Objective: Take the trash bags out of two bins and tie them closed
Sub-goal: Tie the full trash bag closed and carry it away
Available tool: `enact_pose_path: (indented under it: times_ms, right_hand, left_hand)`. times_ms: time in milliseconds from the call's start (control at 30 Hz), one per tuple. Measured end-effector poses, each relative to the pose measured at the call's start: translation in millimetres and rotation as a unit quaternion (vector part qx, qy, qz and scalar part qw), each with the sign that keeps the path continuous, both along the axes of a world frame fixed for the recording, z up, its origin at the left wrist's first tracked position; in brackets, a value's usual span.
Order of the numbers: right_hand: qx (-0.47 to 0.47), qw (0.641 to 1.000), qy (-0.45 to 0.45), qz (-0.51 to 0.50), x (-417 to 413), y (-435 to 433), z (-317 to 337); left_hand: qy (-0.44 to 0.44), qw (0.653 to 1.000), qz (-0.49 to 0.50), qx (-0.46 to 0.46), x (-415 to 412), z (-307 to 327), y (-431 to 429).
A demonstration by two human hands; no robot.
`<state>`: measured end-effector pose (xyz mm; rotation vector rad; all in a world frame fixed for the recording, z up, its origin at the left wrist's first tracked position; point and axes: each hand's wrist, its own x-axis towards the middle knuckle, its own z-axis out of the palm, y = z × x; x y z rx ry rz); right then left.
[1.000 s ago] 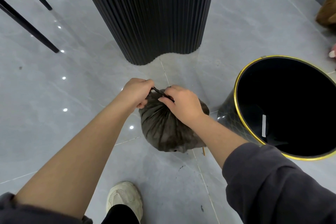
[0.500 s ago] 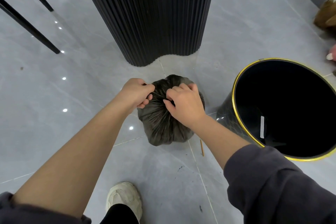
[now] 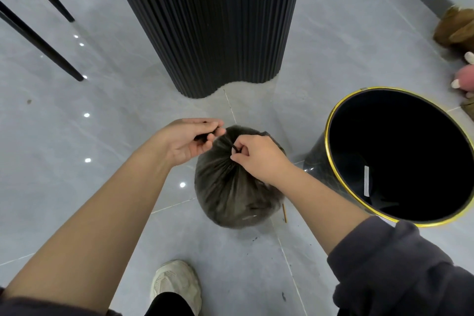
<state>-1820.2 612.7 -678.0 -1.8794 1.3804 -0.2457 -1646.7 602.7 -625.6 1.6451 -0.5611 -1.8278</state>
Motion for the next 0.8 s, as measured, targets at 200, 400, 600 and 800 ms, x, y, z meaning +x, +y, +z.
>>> enact_pose_path:
  times_ms: [200,400,600,800]
  right_hand:
    - [-0.092,0.993,0.073,0.032,-1,1,-10]
    - [-0.149,0.983,0.081,0.068,-3,-4,-5]
    - [-0.145,0.986,0.078,0.04,-1,-5,-6]
    - [-0.161,0.983,0.084,0.039,1,-3,-9]
  left_hand:
    - [-0.227,0.963,-0.126,-0.076,-2,-11,5]
    - [-0.3,0.938,-0.131,-0.116,-6,-5,2]
    - [-0.31,0.935,-0.126,-0.119,-11,5,0]
    - [-0.308,0.937,-0.113,-0.118,-11,11,0]
